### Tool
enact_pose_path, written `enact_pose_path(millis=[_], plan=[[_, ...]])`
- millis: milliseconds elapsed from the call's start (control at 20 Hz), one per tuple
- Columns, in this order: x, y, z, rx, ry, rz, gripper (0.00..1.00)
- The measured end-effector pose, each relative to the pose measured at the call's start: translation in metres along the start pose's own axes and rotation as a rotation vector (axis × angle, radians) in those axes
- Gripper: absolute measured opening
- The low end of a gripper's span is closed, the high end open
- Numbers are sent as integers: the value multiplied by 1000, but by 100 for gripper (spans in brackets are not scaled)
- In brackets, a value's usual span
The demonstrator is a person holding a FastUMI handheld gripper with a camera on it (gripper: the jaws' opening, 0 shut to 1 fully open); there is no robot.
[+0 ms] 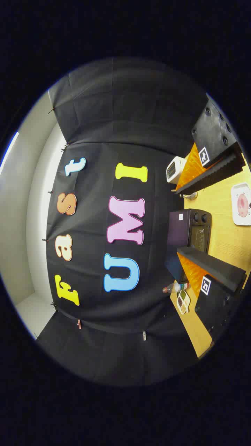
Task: Open the toaster oven, put the food inside, and close the toaster oven door.
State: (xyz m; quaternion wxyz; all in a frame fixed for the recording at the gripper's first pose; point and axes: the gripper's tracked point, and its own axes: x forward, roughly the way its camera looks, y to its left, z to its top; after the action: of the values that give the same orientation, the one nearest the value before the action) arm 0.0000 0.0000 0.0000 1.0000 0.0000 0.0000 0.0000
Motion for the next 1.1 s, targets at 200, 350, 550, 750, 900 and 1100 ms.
enact_pose_path(millis=[200,350,550,750,900,1100], plan=[[0,-2,2,-6,1,-5,98],[0,-3,3,-10,1,-6,98],[-1,-5,5,-8,-3,-10,98],[-3,-7,4,-6,0,-17,98],[-3,-9,2,-3,7,-22,98],[-3,-13,-1,-3,17,-31,98]])
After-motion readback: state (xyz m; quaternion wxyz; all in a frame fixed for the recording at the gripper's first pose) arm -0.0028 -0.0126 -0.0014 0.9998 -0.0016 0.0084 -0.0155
